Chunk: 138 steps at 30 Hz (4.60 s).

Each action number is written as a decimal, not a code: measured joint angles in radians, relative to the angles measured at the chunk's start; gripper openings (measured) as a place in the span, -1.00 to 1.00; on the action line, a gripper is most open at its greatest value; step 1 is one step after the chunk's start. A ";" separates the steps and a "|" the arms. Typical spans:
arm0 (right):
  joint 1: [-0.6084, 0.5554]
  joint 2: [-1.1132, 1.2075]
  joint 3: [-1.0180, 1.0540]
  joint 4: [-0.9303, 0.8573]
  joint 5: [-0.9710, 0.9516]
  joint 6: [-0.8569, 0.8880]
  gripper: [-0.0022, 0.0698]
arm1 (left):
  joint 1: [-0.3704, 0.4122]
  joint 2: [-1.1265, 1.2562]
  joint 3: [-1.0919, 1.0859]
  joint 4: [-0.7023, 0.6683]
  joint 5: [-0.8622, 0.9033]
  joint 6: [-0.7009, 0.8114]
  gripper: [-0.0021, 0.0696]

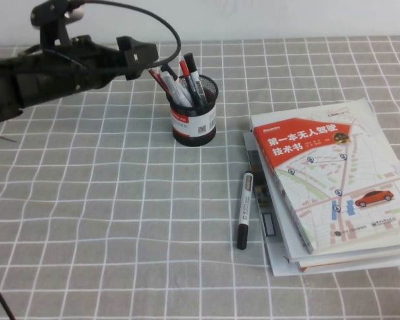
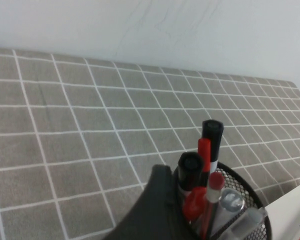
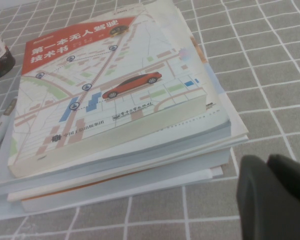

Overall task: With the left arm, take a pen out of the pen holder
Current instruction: 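Take a marker out of the pen holder and lay it on the table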

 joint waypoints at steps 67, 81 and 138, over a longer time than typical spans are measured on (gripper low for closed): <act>0.000 0.000 0.000 0.000 0.000 0.000 -0.97 | -0.022 0.174 -0.238 0.003 0.105 -0.117 -0.88; 0.000 0.000 0.000 0.000 0.000 0.000 -0.97 | -0.022 -0.094 -0.238 0.273 0.066 -0.298 -0.88; 0.000 0.000 0.000 0.000 0.000 0.000 -0.97 | -0.420 0.086 -0.230 1.078 0.280 -0.990 -0.87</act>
